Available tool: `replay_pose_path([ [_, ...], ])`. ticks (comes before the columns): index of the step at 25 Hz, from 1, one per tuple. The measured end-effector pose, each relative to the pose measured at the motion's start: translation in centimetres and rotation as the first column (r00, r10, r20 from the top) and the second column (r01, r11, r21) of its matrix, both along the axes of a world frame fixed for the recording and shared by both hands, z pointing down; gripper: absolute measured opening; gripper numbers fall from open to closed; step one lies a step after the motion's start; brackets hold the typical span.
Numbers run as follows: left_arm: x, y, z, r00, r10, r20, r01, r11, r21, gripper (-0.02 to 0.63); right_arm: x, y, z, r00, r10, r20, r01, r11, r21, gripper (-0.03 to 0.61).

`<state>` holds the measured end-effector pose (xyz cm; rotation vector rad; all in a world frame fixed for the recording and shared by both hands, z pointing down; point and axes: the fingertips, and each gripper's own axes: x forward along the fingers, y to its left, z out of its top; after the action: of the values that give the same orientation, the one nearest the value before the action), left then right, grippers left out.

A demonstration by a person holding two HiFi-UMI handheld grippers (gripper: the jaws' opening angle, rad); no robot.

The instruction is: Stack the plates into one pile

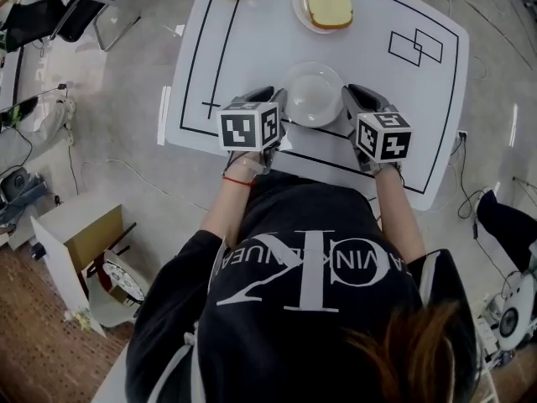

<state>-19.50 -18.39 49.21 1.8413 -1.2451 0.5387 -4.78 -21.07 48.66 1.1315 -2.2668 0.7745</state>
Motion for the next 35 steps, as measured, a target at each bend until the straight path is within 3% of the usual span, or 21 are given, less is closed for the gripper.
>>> replay_pose_path([
  [5, -0.9, -1.9, -1.6, 0.999, 0.037, 0.014, -0.038, 0.991, 0.127, 0.030, 0.9, -0.1, -1.7, 0.995, 0.086, 0.051, -0.090, 0.993, 0.081, 0.002],
  [9, -1.7, -3.4, -3.4, 0.992, 0.096, 0.079, -0.113, 0.958, 0.262, 0.009, 1.8, 0.1, -3.5, 0.983, 0.148, 0.105, -0.164, 0.973, 0.164, 0.000],
  [16, -3.1, -4.7, -7.3, 0.985, 0.127, 0.116, -0.166, 0.872, 0.459, 0.009, 3.1, 0.5, -7.7, 0.971, 0.183, 0.153, -0.226, 0.915, 0.335, 0.000],
  [23, -4.0, -5.3, -12.7, 0.990, 0.110, 0.092, -0.143, 0.748, 0.648, 0.009, 3.0, 0.6, -12.2, 0.970, 0.160, 0.181, -0.229, 0.850, 0.475, 0.000],
  [27, -4.6, -5.4, -15.3, 0.989, 0.081, 0.121, -0.144, 0.681, 0.718, 0.009, 2.8, 0.7, -14.8, 0.970, 0.137, 0.201, -0.226, 0.812, 0.538, 0.000],
  [30, -4.9, -5.3, -16.5, 0.992, 0.061, 0.107, -0.121, 0.656, 0.745, 0.009, 3.0, 0.8, -16.6, 0.969, 0.120, 0.214, -0.224, 0.787, 0.575, 0.000],
  [35, -5.1, -5.0, -18.1, 0.996, 0.047, 0.082, -0.093, 0.633, 0.768, 0.009, 2.8, 1.1, -18.9, 0.969, 0.084, 0.232, -0.214, 0.758, 0.617, 0.000],
])
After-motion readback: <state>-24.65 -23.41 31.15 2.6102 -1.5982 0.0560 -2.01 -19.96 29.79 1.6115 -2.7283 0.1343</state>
